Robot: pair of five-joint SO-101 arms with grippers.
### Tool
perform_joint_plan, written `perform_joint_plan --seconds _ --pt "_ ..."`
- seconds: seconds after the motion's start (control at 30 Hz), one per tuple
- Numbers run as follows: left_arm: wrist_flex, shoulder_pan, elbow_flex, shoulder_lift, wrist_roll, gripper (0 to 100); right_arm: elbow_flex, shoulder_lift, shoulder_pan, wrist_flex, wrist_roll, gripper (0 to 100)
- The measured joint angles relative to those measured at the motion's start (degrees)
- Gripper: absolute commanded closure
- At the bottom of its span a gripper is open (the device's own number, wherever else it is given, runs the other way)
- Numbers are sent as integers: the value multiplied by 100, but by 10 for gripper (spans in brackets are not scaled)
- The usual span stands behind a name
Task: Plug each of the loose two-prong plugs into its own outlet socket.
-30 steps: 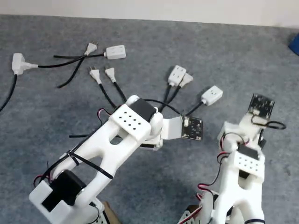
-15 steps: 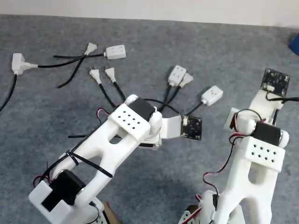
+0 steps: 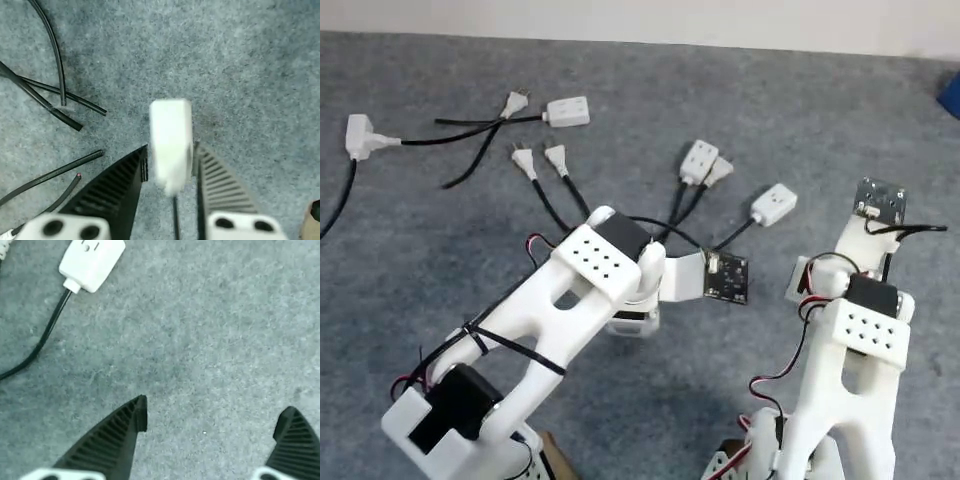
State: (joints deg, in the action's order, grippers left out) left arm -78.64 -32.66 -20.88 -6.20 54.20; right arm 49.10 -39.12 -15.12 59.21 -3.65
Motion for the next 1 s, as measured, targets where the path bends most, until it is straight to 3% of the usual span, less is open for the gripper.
perform_joint_plan --seconds 0.5,0.7,1.0 --pt "0 659 -35 0 0 820 26 0 0 -18 -18 612" --pt "9 703 -835 -18 0 838 35 0 0 -18 -18 612" --pt "1275 800 -1846 -158 53 835 246 0 185 -18 -18 612"
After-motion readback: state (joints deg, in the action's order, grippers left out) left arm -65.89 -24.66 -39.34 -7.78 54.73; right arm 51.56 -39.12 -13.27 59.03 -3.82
